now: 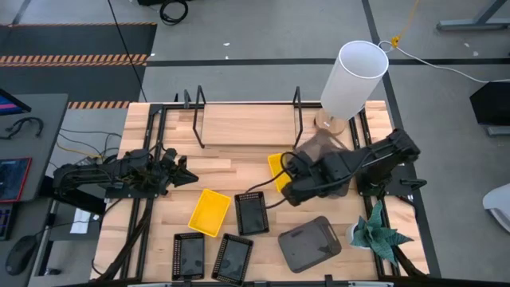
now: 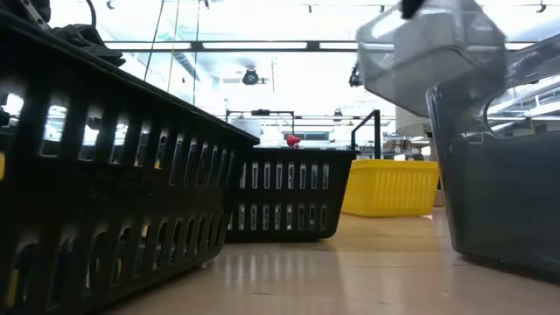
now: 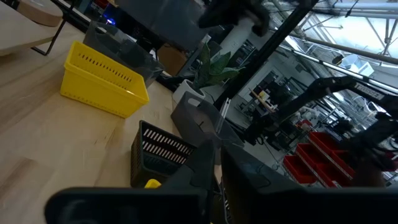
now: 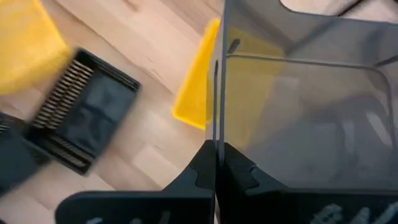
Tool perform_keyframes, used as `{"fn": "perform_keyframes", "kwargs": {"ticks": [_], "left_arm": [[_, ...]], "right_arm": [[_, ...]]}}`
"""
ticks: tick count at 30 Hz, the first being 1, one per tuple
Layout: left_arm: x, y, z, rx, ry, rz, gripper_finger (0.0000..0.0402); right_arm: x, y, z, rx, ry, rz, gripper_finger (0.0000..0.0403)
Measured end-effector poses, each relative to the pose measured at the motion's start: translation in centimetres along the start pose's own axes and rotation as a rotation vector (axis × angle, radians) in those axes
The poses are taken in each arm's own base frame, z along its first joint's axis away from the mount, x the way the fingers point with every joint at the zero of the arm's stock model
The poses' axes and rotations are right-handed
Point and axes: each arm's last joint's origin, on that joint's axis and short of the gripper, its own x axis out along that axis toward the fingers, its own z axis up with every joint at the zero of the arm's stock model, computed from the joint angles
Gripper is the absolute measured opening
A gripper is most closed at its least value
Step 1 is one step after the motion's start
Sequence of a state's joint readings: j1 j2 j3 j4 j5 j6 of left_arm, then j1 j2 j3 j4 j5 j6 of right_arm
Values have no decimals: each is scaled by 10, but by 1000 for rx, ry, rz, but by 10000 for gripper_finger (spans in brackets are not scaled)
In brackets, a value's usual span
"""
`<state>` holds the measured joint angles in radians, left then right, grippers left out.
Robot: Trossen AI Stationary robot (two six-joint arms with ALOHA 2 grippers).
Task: Stack baskets on shelf by color
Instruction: Stack the top left gray bin into the top right gray bin
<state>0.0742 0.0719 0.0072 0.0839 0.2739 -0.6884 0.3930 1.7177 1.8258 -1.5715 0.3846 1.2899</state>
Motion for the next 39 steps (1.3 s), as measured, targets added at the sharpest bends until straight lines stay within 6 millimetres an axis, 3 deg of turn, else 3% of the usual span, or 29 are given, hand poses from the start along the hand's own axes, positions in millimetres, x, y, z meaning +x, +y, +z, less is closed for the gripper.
{"fn": "perform_keyframes", "kwargs": {"ticks": [11,20,32,39], "left_arm": [[0,0,0,0,0,0,37],[0,0,0,0,0,0,39],[0,0,0,0,0,0,34],[0,0,0,0,-1,0,38]], "right_arm": [[21,-42,-36,-114,129,-78,5],[47,-40,-64,-366,156,-124,5],[18,-57,-92,-558,27,-58,5],[25,-84,-106,-542,6,30,5]]}}
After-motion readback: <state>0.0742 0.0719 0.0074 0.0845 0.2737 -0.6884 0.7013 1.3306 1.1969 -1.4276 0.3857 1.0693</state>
